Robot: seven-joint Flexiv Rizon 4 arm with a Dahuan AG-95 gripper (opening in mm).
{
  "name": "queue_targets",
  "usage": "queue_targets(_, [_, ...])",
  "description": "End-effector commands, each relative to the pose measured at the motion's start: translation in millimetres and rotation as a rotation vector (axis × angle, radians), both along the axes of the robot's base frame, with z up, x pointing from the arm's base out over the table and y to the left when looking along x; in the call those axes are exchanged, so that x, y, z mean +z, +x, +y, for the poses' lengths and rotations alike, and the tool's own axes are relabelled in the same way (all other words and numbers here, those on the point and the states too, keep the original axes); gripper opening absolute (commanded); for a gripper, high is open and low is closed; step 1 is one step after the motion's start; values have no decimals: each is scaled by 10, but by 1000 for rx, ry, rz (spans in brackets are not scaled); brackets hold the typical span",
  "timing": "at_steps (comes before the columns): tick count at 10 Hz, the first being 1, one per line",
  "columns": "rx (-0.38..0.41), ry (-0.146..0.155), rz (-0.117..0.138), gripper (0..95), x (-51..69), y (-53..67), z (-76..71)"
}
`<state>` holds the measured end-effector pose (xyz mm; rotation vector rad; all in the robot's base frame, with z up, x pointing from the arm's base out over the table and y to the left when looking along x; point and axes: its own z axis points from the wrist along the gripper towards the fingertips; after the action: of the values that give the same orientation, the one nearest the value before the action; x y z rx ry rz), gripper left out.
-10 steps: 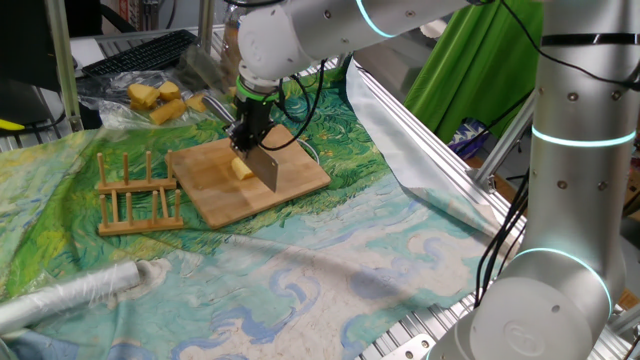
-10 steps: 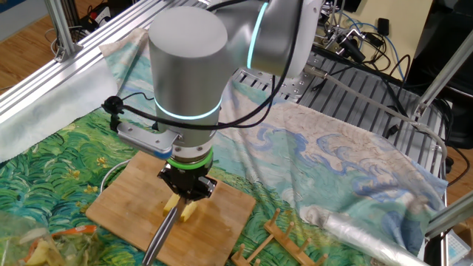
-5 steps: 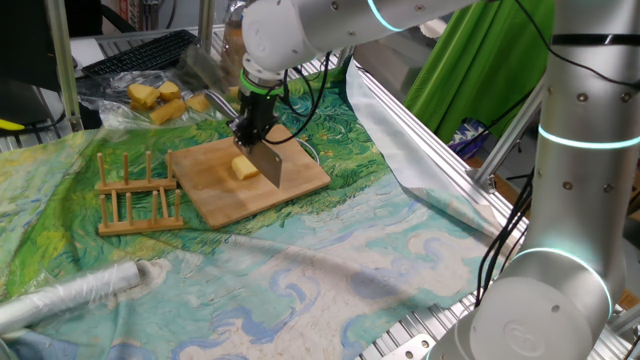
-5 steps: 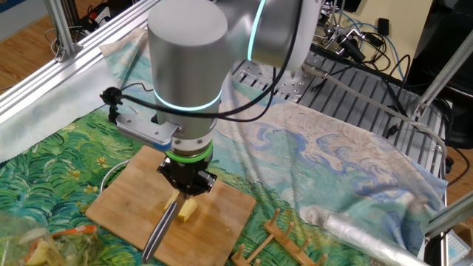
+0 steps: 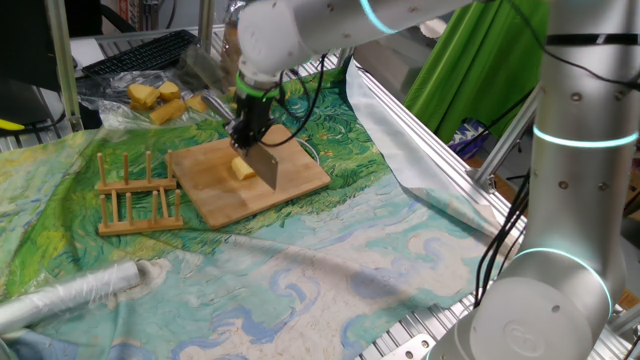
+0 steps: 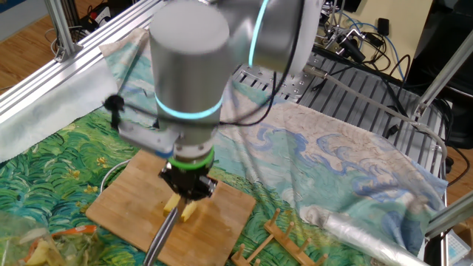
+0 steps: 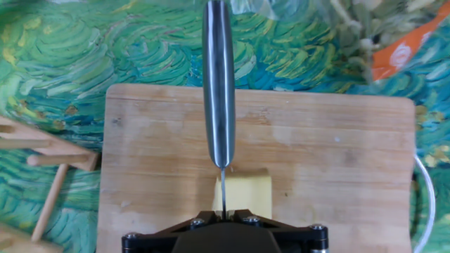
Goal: Chop the potatoes
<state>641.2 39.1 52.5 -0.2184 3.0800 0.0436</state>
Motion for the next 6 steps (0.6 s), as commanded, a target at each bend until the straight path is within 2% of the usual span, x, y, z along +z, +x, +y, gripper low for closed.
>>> queue_targets(1, [2,1,-60,0,-468,67,58])
queue_targets(2, [-2,9,-63,0,-539,64,63])
queue_targets(3, [-7,20,-45,0,-493,36,68])
queue_targets(4, [-11,19,-52,0,-462,38,69])
queue_targets(6, [-10,18,-49,0,-458,38,74])
